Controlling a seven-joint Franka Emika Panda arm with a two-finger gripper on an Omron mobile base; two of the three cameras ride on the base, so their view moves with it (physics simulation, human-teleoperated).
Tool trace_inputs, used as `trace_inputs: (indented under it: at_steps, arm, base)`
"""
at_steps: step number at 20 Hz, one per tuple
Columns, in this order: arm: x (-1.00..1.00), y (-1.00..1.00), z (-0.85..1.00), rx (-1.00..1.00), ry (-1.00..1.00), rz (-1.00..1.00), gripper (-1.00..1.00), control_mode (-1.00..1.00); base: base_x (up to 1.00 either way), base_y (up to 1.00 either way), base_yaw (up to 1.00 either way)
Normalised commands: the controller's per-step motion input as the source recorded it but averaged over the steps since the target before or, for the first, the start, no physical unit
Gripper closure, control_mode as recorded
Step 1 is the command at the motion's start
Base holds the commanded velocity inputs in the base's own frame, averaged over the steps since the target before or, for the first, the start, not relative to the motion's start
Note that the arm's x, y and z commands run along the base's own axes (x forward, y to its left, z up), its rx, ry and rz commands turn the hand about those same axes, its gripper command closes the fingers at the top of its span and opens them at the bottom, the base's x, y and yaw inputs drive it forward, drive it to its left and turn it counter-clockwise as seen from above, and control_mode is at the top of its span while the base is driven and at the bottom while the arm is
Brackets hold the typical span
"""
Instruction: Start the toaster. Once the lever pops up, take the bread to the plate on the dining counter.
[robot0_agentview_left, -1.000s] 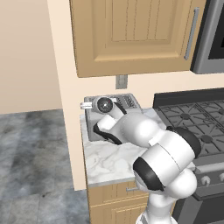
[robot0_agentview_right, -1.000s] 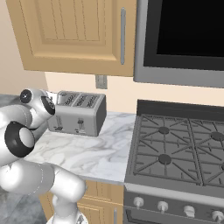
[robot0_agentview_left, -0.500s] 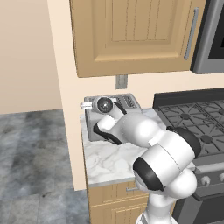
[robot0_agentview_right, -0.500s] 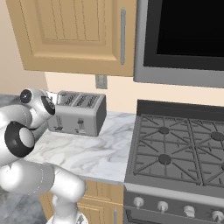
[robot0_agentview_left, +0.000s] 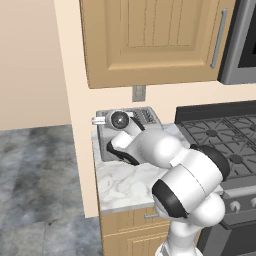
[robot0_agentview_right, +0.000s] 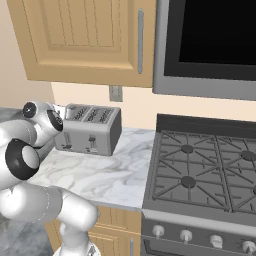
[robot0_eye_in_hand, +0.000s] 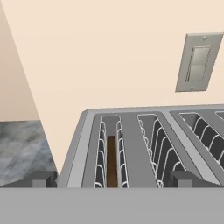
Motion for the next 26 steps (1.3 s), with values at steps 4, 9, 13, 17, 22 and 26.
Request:
trace_inputs:
  at_steps: [4, 9, 13, 17, 22, 26]
  arm:
    - [0.00, 0.00, 0.00, 0.00, 0.00, 0.00, -1.00, -1.00]
    - [0.00, 0.00, 0.00, 0.00, 0.00, 0.00, -1.00, -1.00]
    - [0.00, 0.00, 0.00, 0.00, 0.00, 0.00, -1.00, -1.00]
    - [0.00, 0.00, 0.00, 0.00, 0.00, 0.00, -1.00, -1.00]
    - [0.00, 0.00, 0.00, 0.00, 0.00, 0.00, -1.00, -1.00]
    - [0.00, 0.00, 0.00, 0.00, 0.00, 0.00, -1.00, -1.00]
  base:
    - [0.00, 0.00, 0.00]
    - [0.00, 0.00, 0.00]
    - [0.00, 0.00, 0.00]
    - [0.00, 0.00, 0.00]
    - [0.00, 0.00, 0.00]
    - [0.00, 0.00, 0.00]
